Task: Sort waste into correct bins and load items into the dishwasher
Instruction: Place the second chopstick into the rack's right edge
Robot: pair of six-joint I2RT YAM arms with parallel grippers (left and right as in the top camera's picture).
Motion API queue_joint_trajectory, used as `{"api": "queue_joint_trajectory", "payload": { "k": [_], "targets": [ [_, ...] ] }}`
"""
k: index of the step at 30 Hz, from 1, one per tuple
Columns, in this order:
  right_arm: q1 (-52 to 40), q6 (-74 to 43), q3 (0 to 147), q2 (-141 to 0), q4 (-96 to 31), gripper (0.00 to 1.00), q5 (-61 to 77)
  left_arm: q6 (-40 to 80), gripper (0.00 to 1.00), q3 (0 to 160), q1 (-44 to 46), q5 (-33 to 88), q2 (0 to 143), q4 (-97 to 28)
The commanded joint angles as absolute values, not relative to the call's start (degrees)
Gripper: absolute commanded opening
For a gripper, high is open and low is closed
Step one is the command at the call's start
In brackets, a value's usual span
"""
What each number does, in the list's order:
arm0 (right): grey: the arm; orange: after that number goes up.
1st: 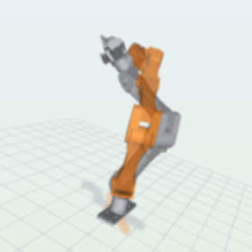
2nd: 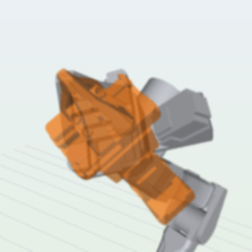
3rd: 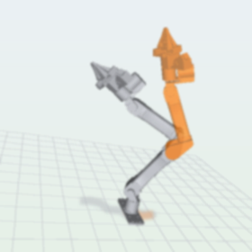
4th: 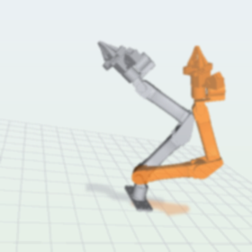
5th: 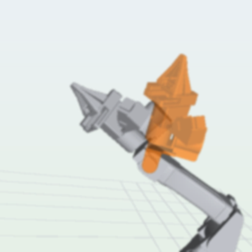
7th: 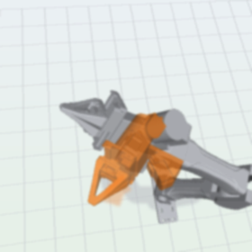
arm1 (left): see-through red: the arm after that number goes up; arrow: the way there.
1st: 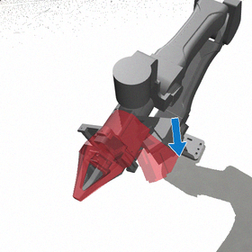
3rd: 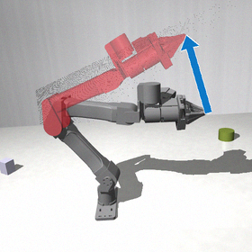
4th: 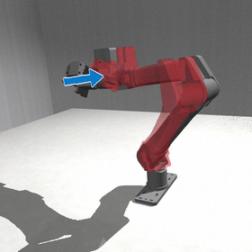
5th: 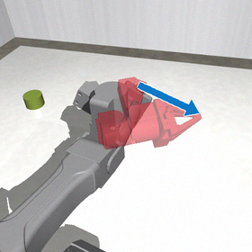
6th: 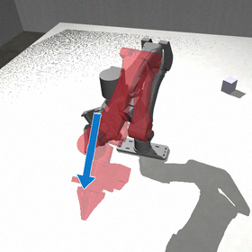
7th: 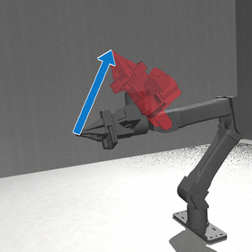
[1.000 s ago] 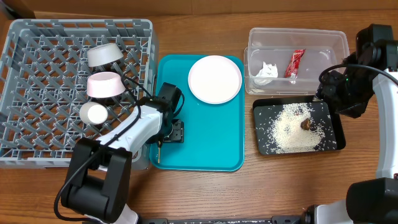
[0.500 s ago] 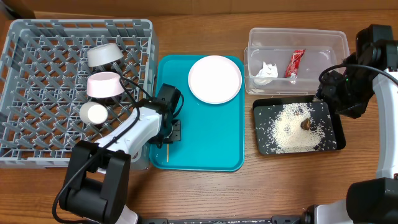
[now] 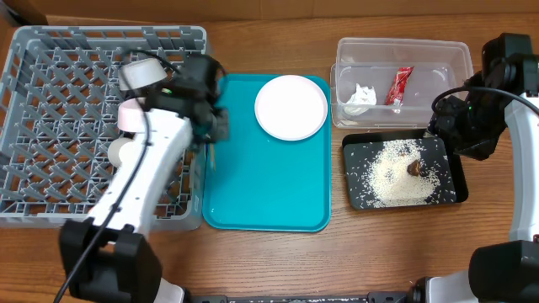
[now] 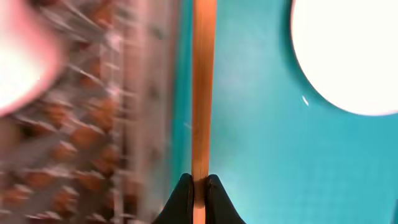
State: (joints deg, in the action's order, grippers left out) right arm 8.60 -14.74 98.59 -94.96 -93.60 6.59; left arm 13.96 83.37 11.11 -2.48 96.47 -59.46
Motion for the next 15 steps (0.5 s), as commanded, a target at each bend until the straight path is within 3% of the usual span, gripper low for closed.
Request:
{"api": "queue_joint_trajectory", "payload": {
  "k": [1, 11, 15],
  "targets": [
    [8.8, -14.5, 100.2, -93.3, -93.4, 0.67, 6.0, 7.3, 0.04, 84.6, 6.5, -3.7, 95.6, -59.1],
    [8.8, -14.5, 100.2, -93.3, -93.4, 0.67, 6.0, 5.7, 0.07, 84.4, 2.6, -4.1, 97.9, -57.4],
    [8.8, -14.5, 100.2, -93.3, -93.4, 0.67, 6.0, 5.8, 0.37, 84.4, 2.6, -4.0, 99.0, -57.4]
  ]
}}
